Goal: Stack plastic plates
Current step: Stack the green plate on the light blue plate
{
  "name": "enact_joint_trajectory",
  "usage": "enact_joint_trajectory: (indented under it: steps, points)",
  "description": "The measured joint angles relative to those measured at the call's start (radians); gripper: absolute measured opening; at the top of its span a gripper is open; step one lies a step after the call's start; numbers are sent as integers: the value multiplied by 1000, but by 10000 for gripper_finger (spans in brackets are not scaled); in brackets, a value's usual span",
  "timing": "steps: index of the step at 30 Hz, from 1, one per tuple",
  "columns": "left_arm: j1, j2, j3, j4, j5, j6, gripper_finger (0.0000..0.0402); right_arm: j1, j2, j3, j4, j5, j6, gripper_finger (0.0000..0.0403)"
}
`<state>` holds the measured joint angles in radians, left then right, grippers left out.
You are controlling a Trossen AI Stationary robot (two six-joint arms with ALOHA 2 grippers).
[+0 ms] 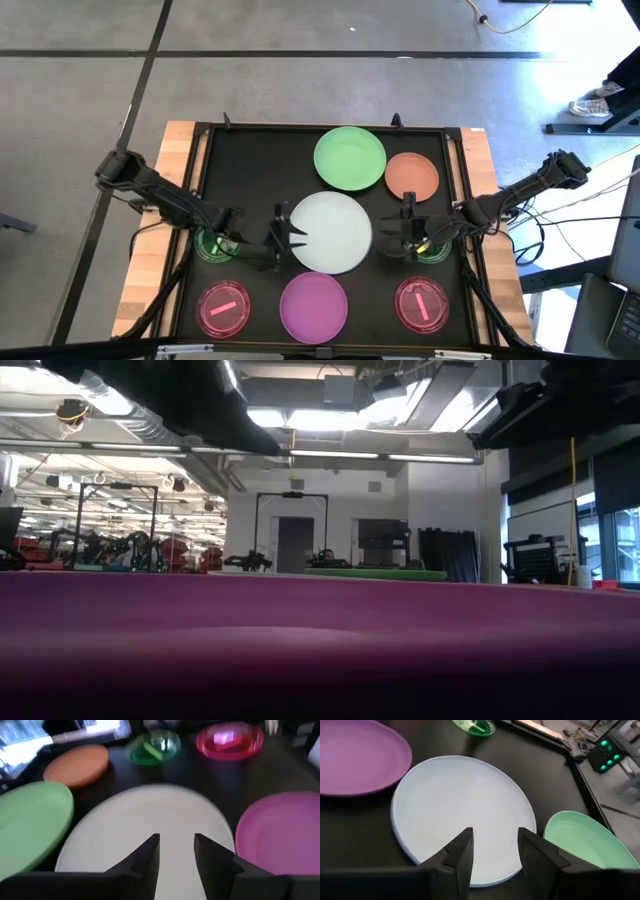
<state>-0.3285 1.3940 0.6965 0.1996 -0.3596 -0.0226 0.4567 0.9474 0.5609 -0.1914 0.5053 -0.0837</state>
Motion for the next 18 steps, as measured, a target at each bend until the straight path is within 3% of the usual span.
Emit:
enact_joint_trajectory:
  steps: [8, 18]
  points:
    - [35, -18, -166, 300, -42, -86, 114, -140, 3, -53, 73, -20, -4, 145]
    - [89, 65, -180, 327, -43, -154, 114, -389, 156, -100, 231, -148, -198, 145]
